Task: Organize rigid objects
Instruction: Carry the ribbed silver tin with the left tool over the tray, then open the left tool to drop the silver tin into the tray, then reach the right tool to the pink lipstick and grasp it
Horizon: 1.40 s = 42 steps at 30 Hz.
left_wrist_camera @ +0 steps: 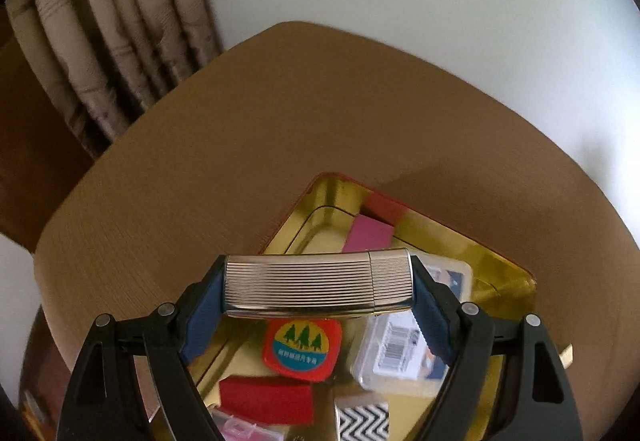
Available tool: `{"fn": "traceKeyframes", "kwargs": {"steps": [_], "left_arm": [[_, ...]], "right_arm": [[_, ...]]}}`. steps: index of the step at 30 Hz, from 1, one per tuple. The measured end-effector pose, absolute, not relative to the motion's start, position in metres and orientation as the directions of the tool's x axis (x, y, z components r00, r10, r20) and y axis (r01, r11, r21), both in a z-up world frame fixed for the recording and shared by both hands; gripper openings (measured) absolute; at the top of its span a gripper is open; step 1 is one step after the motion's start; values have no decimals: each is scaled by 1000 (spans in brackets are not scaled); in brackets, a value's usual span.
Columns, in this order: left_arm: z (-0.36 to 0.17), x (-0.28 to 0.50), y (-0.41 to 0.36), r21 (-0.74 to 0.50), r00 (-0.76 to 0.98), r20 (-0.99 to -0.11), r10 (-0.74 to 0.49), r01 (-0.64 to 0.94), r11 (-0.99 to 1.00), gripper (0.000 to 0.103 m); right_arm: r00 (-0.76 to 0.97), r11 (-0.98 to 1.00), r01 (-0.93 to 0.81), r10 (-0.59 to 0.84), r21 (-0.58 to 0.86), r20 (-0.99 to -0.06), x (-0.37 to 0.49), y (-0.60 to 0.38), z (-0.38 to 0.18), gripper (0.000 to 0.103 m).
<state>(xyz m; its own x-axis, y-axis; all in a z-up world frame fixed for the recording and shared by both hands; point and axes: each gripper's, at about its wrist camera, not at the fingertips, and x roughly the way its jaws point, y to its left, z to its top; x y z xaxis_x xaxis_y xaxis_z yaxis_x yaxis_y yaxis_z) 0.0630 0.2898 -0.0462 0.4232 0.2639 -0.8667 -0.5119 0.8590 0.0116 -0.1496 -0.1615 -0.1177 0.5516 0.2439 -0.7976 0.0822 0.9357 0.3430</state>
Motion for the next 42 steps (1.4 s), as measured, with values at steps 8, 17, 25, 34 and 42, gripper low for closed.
{"fn": "traceKeyframes", "kwargs": {"steps": [8, 17, 25, 34, 42], "left_arm": [[-33, 63, 280, -55, 502, -833, 233, -495, 867, 80], [-57, 58, 283, -27, 440, -863, 248, -531, 847, 80], [-67, 50, 303, -130, 452, -872, 188, -584, 802, 81], [-70, 54, 312, -160, 466, -872, 153, -566, 809, 82], [-61, 44, 294, -144, 495, -863, 102, -434, 890, 92]], "right_arm": [[531, 931, 91, 255, 353, -808, -146, -163, -124, 68], [528, 930, 91, 259, 357, -809, -148, -162, -126, 68], [518, 932, 84, 262, 353, -814, -146, -161, -127, 68], [508, 935, 94, 249, 341, -825, -149, -164, -133, 68], [514, 946, 90, 223, 310, -829, -151, -161, -132, 69]]}}
